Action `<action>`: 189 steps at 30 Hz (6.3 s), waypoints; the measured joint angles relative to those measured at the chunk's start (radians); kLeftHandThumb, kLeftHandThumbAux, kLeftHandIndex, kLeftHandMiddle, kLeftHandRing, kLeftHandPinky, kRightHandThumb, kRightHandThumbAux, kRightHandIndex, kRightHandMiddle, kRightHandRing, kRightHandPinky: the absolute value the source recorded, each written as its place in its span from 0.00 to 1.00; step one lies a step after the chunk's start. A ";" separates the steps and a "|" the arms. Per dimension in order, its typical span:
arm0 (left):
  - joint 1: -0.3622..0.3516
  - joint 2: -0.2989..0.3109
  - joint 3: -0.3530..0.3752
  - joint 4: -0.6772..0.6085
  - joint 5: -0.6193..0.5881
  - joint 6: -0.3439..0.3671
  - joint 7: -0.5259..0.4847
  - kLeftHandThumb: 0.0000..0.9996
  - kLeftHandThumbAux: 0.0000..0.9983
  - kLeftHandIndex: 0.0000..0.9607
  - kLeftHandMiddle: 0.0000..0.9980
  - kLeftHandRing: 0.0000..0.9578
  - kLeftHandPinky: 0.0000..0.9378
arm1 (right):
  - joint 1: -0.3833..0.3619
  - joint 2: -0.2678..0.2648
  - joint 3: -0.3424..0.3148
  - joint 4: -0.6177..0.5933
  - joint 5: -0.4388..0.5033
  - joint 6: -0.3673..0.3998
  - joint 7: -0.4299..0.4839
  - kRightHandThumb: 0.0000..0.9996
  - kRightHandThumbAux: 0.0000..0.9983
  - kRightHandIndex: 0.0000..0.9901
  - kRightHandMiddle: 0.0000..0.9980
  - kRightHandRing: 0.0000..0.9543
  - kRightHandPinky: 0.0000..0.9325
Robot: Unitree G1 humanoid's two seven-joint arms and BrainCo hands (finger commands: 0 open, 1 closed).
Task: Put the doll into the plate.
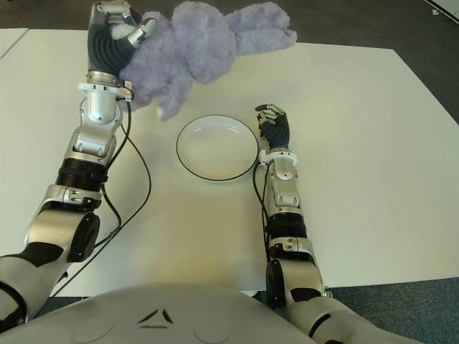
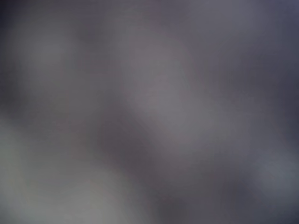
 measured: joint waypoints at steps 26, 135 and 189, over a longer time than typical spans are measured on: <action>0.038 -0.087 -0.059 -0.080 -0.001 0.020 -0.092 0.18 0.79 0.85 0.90 0.94 0.94 | 0.000 0.003 0.009 0.000 -0.001 -0.003 -0.008 0.71 0.72 0.45 0.82 0.87 0.89; 0.112 0.330 -0.598 -0.070 0.599 -0.192 0.453 0.01 0.41 0.19 0.25 0.23 0.20 | 0.013 0.013 0.025 -0.063 0.000 0.021 -0.041 0.71 0.72 0.45 0.81 0.85 0.89; 0.248 0.237 -0.208 -0.209 -0.249 -0.180 -0.558 0.11 0.22 0.00 0.00 0.00 0.00 | 0.003 0.024 0.033 -0.023 -0.003 0.036 -0.059 0.71 0.72 0.45 0.81 0.86 0.89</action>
